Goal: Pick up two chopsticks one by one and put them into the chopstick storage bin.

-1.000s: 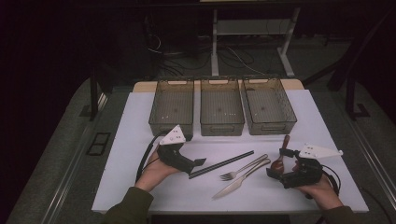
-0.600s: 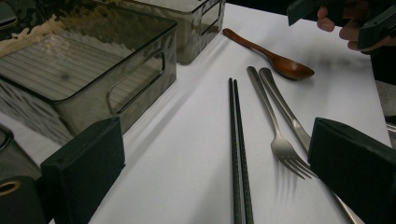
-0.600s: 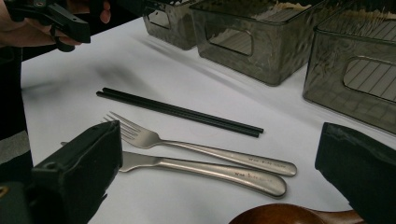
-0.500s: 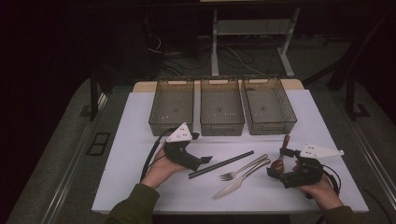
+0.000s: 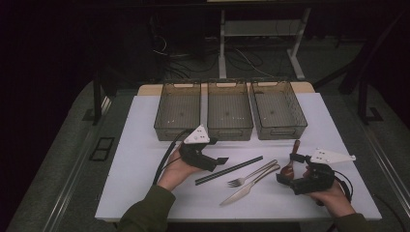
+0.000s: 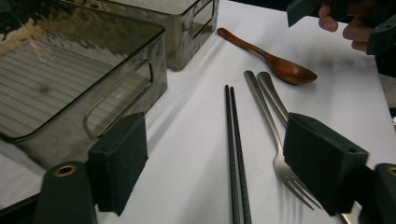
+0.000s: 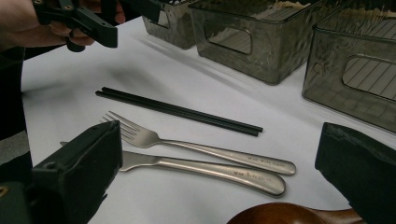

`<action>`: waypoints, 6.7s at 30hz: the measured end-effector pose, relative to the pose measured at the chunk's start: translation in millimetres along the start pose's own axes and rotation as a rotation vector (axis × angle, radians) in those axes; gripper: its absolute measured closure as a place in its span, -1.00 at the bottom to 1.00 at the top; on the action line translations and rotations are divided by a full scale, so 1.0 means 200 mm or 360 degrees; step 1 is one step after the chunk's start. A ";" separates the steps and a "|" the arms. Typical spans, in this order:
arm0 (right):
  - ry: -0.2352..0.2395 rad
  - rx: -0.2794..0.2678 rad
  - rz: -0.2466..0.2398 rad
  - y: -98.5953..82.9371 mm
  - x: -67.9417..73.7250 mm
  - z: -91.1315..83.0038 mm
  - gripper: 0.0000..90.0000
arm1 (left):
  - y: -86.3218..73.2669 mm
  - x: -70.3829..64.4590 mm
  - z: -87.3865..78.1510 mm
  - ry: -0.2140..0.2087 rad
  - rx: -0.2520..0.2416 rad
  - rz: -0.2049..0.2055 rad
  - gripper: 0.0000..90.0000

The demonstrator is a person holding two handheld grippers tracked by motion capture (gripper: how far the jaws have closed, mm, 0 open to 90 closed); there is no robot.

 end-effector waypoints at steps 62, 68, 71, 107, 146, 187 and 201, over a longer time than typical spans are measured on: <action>-0.0026 0.0140 -0.0063 -0.04 -0.02 0.04 -0.99 | -0.17 -0.04 0.22 -0.0121 0.0446 -0.0016 0.86; -0.0026 0.0141 -0.0063 -0.04 -0.02 0.04 -0.99 | -0.18 -0.04 0.22 -0.0112 0.0416 -0.0022 0.87; -0.0026 0.0140 -0.0062 -0.04 -0.02 0.04 -0.99 | -0.19 -0.05 0.22 -0.0094 0.0405 -0.0014 0.88; -0.0023 0.0135 -0.0054 -0.04 -0.02 0.04 -0.99 | -0.08 -0.02 0.05 -0.0117 0.0350 -0.0094 0.90; -0.0018 0.0137 -0.0031 -0.04 -0.02 0.04 -0.99 | 0.17 0.22 -0.22 0.0030 0.0218 -0.0087 0.90; -0.0022 0.0129 -0.0032 -0.04 -0.03 0.03 -0.99 | 0.19 0.71 -0.30 0.0381 0.0218 -0.0170 0.90; -0.0024 0.0131 -0.0026 -0.04 -0.03 0.03 -0.99 | 0.08 0.87 -0.33 0.0582 0.0312 -0.0298 0.90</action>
Point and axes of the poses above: each handheld gripper's, and its own axes: z roughly forward along the jaws, y roughly out of its top, x roughly to its left, the point moved 2 cm from there along z, roughly forward along the jaws
